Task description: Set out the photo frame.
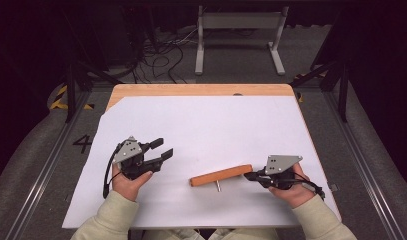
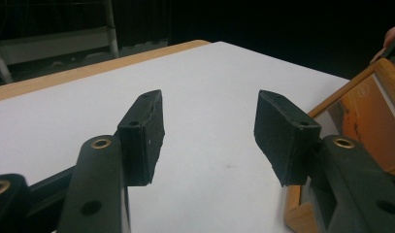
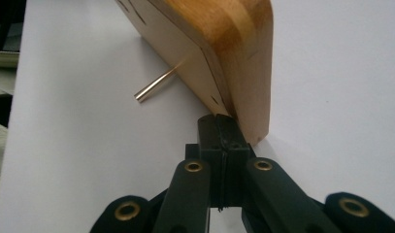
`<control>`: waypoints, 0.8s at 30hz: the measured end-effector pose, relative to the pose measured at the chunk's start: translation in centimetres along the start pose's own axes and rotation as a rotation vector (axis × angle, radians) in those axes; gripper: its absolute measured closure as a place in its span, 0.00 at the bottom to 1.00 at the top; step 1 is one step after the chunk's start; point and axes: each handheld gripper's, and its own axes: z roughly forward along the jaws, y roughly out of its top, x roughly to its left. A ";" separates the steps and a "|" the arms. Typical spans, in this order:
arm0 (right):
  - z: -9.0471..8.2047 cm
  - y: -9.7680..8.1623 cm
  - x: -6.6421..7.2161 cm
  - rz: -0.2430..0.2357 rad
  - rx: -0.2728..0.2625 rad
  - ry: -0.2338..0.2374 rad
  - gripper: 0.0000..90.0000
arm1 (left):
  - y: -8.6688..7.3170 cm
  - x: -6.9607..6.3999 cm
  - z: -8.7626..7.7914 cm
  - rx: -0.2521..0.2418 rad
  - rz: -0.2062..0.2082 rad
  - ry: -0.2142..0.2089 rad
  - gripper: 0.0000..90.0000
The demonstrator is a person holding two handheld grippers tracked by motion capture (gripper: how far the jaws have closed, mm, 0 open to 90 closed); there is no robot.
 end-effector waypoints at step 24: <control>4.5 2.6 -4.1 0.103 -0.008 -0.120 1.00 | -0.3 0.3 -0.2 0.009 0.006 0.010 0.49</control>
